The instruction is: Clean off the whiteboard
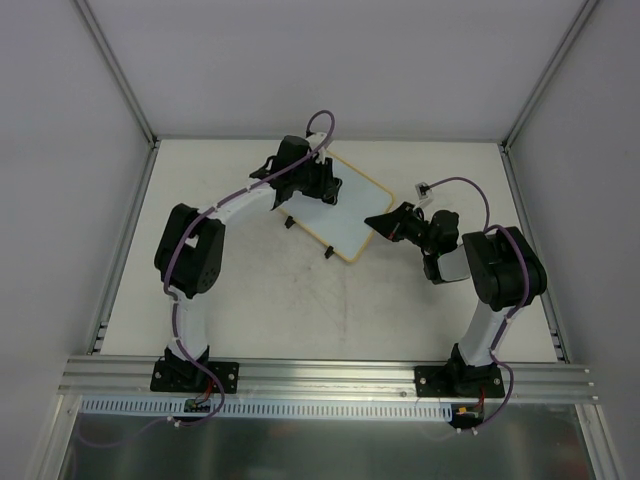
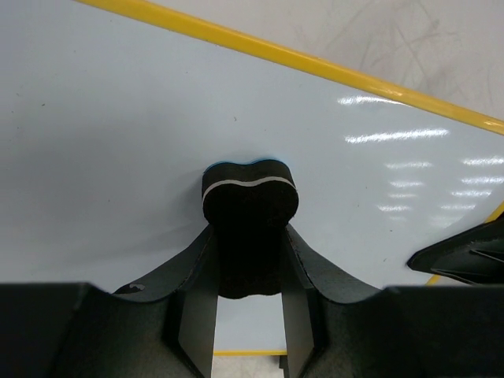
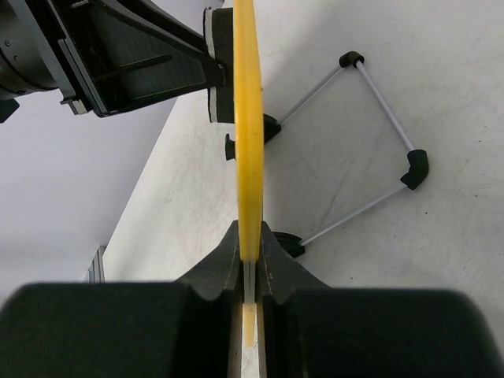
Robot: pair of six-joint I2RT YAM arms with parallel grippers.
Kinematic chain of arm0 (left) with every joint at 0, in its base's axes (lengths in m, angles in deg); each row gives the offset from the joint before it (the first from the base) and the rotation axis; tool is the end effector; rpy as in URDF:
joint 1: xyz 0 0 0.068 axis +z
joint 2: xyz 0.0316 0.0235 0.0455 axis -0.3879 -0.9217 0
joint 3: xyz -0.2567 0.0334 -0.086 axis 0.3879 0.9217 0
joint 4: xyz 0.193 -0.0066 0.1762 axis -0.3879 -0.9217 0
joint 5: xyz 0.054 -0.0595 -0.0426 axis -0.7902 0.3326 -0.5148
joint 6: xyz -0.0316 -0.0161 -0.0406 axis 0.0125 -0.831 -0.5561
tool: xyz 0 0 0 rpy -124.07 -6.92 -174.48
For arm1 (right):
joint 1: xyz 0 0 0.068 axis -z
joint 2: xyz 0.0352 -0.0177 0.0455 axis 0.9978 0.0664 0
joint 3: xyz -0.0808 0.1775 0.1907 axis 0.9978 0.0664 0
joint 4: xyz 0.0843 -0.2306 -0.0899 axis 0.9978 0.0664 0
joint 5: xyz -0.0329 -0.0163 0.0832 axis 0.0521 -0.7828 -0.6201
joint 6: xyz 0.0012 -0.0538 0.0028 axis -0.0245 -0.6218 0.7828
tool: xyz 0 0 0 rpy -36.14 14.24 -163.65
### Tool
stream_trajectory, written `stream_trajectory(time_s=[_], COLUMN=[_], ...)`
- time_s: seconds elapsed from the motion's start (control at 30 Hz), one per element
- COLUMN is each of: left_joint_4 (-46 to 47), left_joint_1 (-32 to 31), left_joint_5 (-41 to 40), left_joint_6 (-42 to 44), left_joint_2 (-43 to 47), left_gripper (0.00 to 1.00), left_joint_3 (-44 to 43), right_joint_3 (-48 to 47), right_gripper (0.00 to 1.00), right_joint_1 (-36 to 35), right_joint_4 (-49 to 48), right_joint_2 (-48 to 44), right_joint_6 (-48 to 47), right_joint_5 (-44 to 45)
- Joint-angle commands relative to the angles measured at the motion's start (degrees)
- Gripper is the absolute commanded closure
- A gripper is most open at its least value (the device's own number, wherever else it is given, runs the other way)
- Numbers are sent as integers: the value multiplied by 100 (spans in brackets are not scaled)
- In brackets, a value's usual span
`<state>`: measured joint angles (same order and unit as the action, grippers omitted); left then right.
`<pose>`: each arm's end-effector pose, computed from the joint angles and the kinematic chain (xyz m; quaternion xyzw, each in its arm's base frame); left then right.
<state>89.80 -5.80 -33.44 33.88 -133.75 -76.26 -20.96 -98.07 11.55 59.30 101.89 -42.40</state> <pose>0.4102 -0.2351 0.2472 0.1894 0.8246 -0.2951 0.4439 0.3102 0.0879 0.1543 -0.1287 0.6865 0.4591 0.5489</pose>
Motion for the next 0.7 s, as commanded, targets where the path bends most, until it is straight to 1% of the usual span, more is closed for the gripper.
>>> stream_trajectory(time_s=[0.0, 0.17, 0.4, 0.67], left_joint_4=[-155, -155, -137, -137], left_joint_1=[-187, -582, -987, -1453], left_joint_5=[-636, -733, -742, -918], left_joint_6=[280, 201, -97, -177], left_joint_2=[92, -66, -137, -154], left_gripper=[100, 100, 100, 100], left_joint_3=[124, 27, 71, 27], right_joint_3=[-117, -117, -108, -108], right_gripper=[100, 100, 100, 100], right_joint_1=[-130, -130, -130, -130], right_joint_4=[-1304, -1304, -1304, -1304], right_joint_2=[-18, -18, -35, -35], right_joint_6=[-334, -334, -343, -334], right_joint_5=[-312, -320, -320, -320])
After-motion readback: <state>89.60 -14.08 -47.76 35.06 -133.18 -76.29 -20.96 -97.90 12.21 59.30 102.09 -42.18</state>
